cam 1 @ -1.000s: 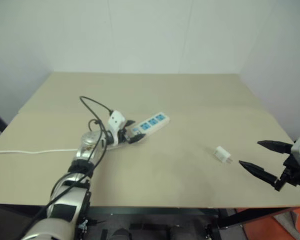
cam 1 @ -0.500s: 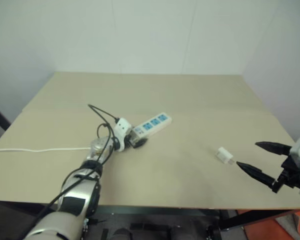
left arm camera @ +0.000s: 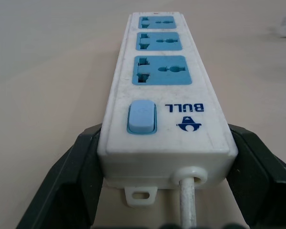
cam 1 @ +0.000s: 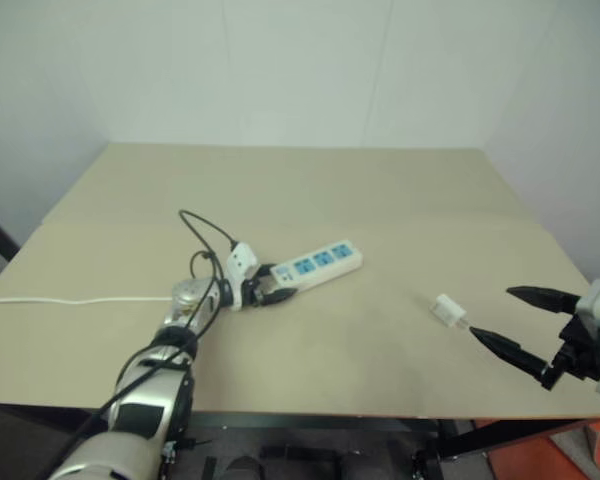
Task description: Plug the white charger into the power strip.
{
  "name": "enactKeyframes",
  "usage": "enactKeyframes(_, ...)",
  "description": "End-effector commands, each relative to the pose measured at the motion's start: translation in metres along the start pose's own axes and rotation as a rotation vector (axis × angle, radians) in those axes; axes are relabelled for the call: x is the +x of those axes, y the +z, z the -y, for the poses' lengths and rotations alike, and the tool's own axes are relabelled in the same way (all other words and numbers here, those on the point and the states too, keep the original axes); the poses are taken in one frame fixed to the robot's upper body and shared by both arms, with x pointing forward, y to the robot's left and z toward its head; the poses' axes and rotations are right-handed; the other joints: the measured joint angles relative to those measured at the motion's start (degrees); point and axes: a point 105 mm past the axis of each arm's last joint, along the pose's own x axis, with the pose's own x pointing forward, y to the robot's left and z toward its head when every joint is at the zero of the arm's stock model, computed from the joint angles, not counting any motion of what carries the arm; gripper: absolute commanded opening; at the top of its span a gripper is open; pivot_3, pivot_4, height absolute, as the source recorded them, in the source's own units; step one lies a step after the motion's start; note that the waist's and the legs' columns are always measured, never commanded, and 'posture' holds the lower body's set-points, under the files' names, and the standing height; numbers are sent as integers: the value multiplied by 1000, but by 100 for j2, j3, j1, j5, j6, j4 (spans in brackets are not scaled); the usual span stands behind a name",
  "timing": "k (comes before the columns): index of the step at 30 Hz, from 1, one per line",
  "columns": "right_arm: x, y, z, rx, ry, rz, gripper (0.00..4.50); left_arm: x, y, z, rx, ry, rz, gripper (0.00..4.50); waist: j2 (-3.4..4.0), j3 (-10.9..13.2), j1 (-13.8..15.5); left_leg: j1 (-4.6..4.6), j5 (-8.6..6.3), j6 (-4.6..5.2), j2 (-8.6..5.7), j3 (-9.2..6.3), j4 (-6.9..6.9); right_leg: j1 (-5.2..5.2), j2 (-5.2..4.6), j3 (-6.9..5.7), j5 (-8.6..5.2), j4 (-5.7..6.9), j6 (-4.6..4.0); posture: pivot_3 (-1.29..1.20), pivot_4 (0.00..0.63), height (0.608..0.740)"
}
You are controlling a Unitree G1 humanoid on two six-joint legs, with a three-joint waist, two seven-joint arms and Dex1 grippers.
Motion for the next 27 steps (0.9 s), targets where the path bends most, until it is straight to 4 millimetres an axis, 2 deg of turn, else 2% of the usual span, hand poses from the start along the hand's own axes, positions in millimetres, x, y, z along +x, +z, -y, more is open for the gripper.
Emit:
enactKeyframes(1, -2, 7, -1, -33, -12, 24, 4500, -11, 28, 4, 77, -54, 72, 3273, 0, 0, -1, 1, 0, 0, 0, 0, 0, 0, 0, 0, 0, 1, 0, 0, 150, 740)
enactKeyframes(7, 3, 7, -4, -25, 12, 30, 4500, -37, 16, 36, 137, -123, -27, 3273, 3, -1, -42, 8, 0, 0, 9, 4, 0, 1, 4, 3, -1, 5, -2, 0, 150, 740)
enactKeyframes(11, 5, 8, -7, -20, 26, 35, 4500, -49, 5, 44, 145, -112, -81, 3273, 3, -1, -16, 10, 0, 0, 10, 4, 1, 2, 5, 2, 0, 7, -4, 0, 150, 740)
enactKeyframes(14, 8, 7, -8, -15, 34, 39, 4500, -49, -9, 45, 150, -78, -123, 3273, 3, -2, 10, 11, 0, 0, 9, 4, 2, 4, 3, 2, 0, 5, -4, 0, 150, 740)
enactKeyframes(16, 9, 8, -9, -15, 37, 42, 4500, -48, -13, 45, 137, -67, -126, 3999, 3, -2, 10, 9, 0, 0, 9, 4, 2, 4, 3, 1, 0, 0, -4, 0, 150, 740)
enactKeyframes(18, 10, 8, -9, -15, 40, 44, 4500, -46, -14, 48, 86, -75, -103, 4470, 3, -2, 6, 8, 0, 0, 8, 5, 1, 4, 3, 1, 0, -1, -4, 0, 150, 740)
enactKeyframes(22, 11, 9, -10, -13, 41, 47, 4500, -46, -11, 55, 46, -111, -69, 4470, 3, -2, 0, 8, 0, 0, 9, 4, 1, 3, 4, 1, 0, 0, -4, 0, 150, 740)
enactKeyframes(27, 11, 8, -10, -8, 44, 45, 4500, -50, 5, 44, 42, -59, 38, 4470, 3, -2, 1, 9, 0, 0, 9, 4, 1, 4, 4, 1, 0, 2, -4, 0, 150, 740)
